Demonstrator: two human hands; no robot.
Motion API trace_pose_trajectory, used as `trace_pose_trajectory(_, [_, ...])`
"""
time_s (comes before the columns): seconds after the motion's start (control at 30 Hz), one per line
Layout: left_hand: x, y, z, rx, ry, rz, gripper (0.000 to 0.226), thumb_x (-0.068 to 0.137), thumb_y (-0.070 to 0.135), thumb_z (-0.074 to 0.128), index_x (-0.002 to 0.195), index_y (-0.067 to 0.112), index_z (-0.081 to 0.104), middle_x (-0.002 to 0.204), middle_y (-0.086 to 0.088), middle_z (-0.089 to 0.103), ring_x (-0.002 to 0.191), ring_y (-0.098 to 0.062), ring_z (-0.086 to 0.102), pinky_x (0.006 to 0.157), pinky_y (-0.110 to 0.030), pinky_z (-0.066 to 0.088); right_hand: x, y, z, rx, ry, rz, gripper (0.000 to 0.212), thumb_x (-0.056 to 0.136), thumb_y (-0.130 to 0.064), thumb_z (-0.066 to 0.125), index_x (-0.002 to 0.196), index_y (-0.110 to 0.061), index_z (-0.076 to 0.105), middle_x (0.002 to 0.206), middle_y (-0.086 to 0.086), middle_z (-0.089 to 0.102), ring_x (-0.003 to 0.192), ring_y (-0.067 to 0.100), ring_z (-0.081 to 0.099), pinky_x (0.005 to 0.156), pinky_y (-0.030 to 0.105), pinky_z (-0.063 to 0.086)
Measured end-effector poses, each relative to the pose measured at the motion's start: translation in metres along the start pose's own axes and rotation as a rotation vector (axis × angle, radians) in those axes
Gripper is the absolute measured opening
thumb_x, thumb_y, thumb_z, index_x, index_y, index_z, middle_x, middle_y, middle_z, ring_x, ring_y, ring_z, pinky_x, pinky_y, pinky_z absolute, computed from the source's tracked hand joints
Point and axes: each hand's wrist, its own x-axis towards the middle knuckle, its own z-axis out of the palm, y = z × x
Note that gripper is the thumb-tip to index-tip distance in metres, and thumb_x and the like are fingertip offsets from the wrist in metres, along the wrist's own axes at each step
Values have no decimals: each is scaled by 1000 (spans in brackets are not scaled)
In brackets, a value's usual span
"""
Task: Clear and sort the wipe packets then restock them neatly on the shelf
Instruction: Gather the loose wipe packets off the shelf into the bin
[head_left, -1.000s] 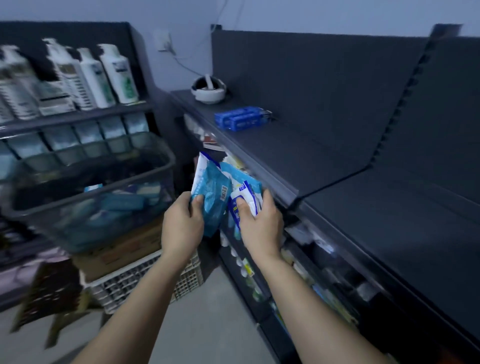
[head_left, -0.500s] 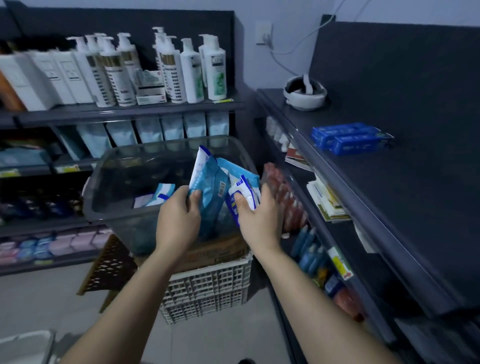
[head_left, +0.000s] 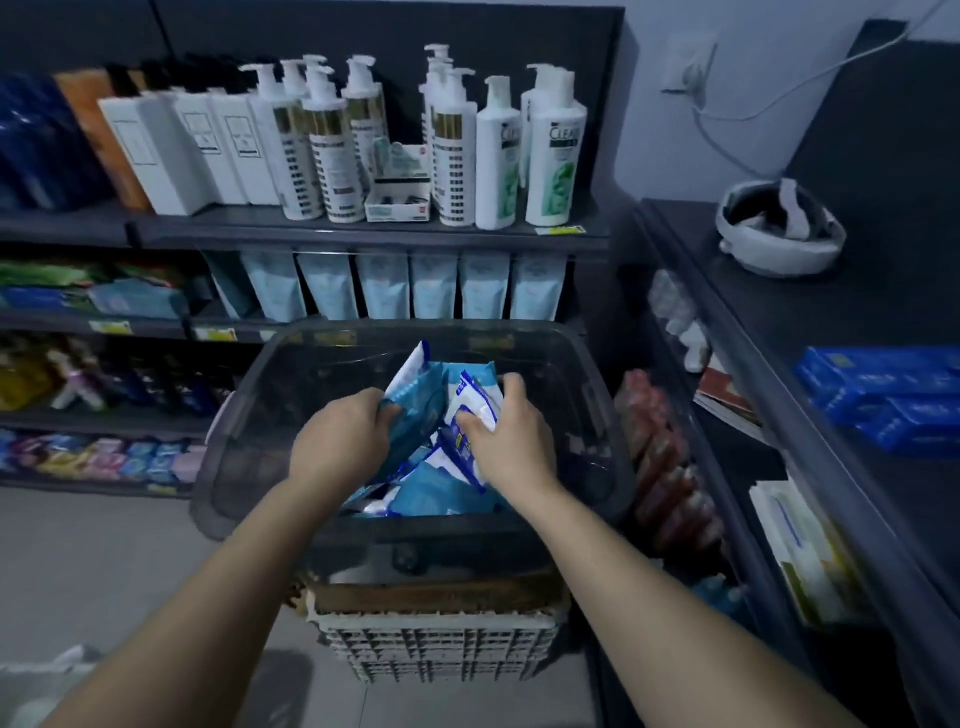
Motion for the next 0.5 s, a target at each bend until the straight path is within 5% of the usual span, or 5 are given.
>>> trace_pose_trajectory(0.2, [65, -53, 40, 76, -412, -31, 26, 98, 35, 43, 85, 16, 54, 90, -5, 58, 83, -23, 55, 67, -31, 39, 61, 18, 53, -178, -326, 98, 39, 88, -38, 63, 113, -15, 43, 116, 7, 60, 102, 30, 57, 71, 34, 41])
trace_pose_trajectory(0.33, [98, -87, 70, 102, -573, -6, 26, 97, 34, 46, 101, 12, 58, 114, -13, 63, 96, -26, 57, 75, -30, 40, 93, 40, 89, -141, -514, 239, 55, 87, -40, 66, 131, -17, 43, 137, 6, 51, 120, 26, 50, 97, 35, 43])
trace_pose_trajectory(0.43, [117, -108, 90, 166, -673, 26, 69, 84, 44, 62, 142, 17, 35, 143, -11, 43, 127, -28, 46, 100, -34, 40, 103, 58, 112, -279, -594, 282, 72, 87, -50, 62, 146, -20, 34, 148, 7, 40, 134, 27, 40, 106, 35, 37])
trace_pose_trajectory(0.5, [127, -113, 102, 286, -732, 93, 90, 74, 48, 70, 147, 24, 25, 148, -7, 30, 133, -30, 37, 104, -38, 38, 105, 72, 123, -475, -606, 264, 71, 86, -61, 55, 141, -18, 41, 145, 9, 44, 132, 28, 40, 103, 37, 40])
